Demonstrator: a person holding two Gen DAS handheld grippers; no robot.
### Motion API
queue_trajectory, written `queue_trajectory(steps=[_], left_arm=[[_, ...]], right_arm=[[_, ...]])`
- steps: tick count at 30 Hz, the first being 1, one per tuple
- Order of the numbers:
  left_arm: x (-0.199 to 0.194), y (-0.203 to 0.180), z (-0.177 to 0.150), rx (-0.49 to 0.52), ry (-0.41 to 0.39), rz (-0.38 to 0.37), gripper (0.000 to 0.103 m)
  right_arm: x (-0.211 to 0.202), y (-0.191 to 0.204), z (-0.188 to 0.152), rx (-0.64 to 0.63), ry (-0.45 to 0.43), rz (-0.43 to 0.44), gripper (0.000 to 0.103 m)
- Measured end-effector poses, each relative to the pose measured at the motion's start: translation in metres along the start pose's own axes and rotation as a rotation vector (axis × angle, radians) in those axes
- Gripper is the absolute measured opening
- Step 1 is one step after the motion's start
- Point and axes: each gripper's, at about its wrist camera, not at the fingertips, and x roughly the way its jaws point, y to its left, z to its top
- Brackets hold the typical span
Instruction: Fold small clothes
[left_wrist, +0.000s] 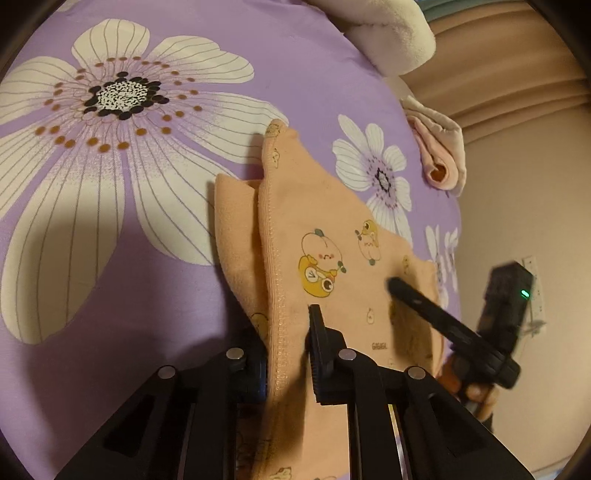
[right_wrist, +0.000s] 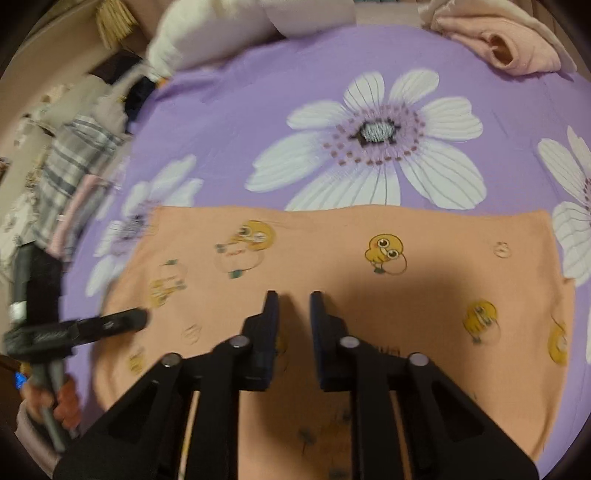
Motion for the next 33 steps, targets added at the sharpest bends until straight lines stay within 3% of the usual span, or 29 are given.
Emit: queue_trajectory(steps=[4,8,17,22,26,33], left_arm=[[0.002,-0.003,0.001,0.015,0.004,0.031,0.014],[0.002,-0.004,0.002,0.016,0.005,0.037,0.014],[0.0,-0.007,0.003,0.01,0.008,0.065,0.014],[0.001,-0.014,0.003,0.0,0.004,0.086,0.009],[-0.008,-0.033,0.003,0.034,-0.023,0.097,0.007],[-0.016,-0.105,0.003,0.193,-0.054,0.126,0.006]], right_arm=[[0.011,0.002,0.003,-0.033,0.03,-0.037,0.005],[-0.01,0.009,-0.008,-0.064,0.018,-0.019,0.009],[-0.052,0.037,-0.087,-0.174,0.028,0.025,0.009],[-0.039,0.038,-0.112,-0.189,0.064,0.015,0.009],[-0.048,0.032,-0.109,-0.141,0.055,0.061,0.01],[-0.075,-0.001,-0.102,-0.007,-0.047,0.117,0.011]])
